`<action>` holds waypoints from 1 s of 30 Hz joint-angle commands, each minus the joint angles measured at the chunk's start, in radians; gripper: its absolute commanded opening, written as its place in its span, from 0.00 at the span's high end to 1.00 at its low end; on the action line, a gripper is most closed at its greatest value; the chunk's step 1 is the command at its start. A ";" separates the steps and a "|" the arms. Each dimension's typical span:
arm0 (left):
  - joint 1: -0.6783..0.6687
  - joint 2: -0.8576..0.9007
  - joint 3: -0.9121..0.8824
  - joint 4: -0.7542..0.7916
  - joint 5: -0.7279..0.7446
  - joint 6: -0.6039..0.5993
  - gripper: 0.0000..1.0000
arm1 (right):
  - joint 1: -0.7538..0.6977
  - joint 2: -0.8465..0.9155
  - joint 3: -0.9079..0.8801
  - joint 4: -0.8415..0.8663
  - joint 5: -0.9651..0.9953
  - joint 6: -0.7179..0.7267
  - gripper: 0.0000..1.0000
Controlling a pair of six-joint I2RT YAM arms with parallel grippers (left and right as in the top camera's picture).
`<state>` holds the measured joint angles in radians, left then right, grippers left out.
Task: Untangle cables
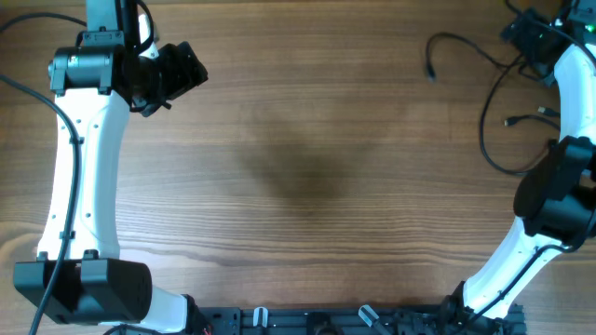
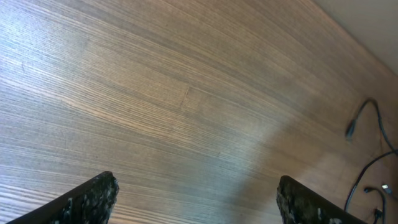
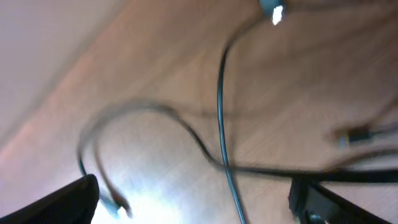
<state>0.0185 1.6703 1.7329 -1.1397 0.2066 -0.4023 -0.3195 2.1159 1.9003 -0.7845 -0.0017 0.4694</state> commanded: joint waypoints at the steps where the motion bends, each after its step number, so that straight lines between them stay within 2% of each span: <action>1: -0.004 0.010 -0.002 0.002 0.005 0.001 0.15 | 0.008 -0.104 0.001 -0.117 -0.156 -0.092 0.00; 6: -0.004 0.010 -0.002 0.002 0.005 0.001 0.15 | 0.008 -0.130 0.001 -0.352 -0.280 -0.152 0.00; 8: -0.004 0.010 -0.002 0.002 0.005 0.001 0.15 | 0.008 -0.130 0.001 -0.394 -0.311 -0.162 0.00; 11: -0.004 0.010 -0.002 0.002 0.005 0.001 0.15 | 0.008 -0.151 0.001 -0.415 -0.377 -0.230 0.00; 13: -0.004 0.010 -0.002 0.002 0.005 0.001 0.10 | 0.008 -0.182 0.001 -0.422 -0.422 -0.264 0.00; 14: -0.004 0.010 -0.002 0.001 0.005 0.001 0.02 | 0.008 -0.204 0.001 -0.423 -0.435 -0.274 0.00; 15: -0.004 0.010 -0.002 0.001 0.005 0.001 0.00 | 0.011 -0.231 0.001 -0.424 -0.452 -0.292 0.00; 24: -0.004 0.010 -0.002 0.002 0.005 0.001 0.00 | 0.174 -0.562 0.001 -0.463 -0.441 -0.464 0.00; 30: -0.004 0.010 -0.002 0.002 0.005 0.001 0.00 | 0.305 -0.715 0.000 -0.520 -0.392 -0.439 0.00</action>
<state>0.0185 1.6703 1.7329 -1.1400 0.2066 -0.4053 -0.0387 1.4261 1.8999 -1.2915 -0.4171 0.0360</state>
